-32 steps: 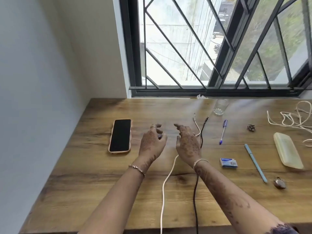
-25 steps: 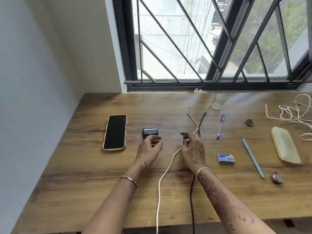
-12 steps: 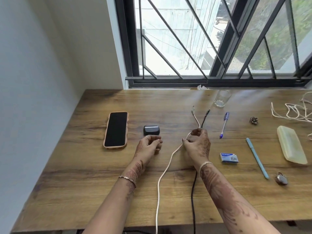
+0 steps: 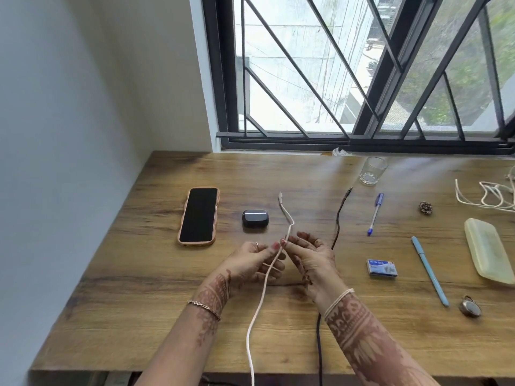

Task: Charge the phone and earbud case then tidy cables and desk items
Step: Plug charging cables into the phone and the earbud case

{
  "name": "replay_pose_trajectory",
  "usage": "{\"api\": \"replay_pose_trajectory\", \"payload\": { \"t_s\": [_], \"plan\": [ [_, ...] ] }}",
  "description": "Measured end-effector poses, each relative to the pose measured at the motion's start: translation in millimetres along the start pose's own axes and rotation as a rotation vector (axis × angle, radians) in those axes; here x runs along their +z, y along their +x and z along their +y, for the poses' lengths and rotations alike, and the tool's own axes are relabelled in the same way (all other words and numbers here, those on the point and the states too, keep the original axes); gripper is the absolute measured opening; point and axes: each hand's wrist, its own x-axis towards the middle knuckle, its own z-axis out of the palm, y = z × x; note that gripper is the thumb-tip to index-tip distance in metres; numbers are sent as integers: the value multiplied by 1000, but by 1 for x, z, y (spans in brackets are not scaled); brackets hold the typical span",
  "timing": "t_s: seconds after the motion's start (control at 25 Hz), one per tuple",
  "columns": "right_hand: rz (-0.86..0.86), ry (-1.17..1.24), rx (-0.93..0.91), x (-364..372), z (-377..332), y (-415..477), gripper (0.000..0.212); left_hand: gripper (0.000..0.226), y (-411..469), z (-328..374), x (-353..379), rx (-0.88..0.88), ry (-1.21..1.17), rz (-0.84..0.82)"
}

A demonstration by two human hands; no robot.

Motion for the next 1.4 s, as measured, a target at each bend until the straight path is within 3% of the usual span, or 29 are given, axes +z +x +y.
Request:
{"api": "replay_pose_trajectory", "payload": {
  "t_s": [0.2, 0.4, 0.48, 0.8, 1.08, 1.4],
  "plan": [
    [-142, 238, 265, 14, 2, 4, 37, 21, -21, -13, -16, 67, -42, 27],
    [-275, 198, 415, 41, 8, 12, 20, 18, -40, -18, -39, 85, -58, 76],
    [-322, 150, 401, 53, 13, 14, 12, 17, -47, -24, -49, 91, -75, 84],
    [-439, -13, 329, 99, 37, 4, 12, 20, -78, -50, -93, 83, -147, 249],
    [-545, -147, 388, 105, 75, -21, 8, 18, -71, -27, -132, 210, -338, 580],
    [-627, -410, 377, 99, 101, -46, 18, 5, -46, -12, -138, 216, -418, 701]
  ]
}}
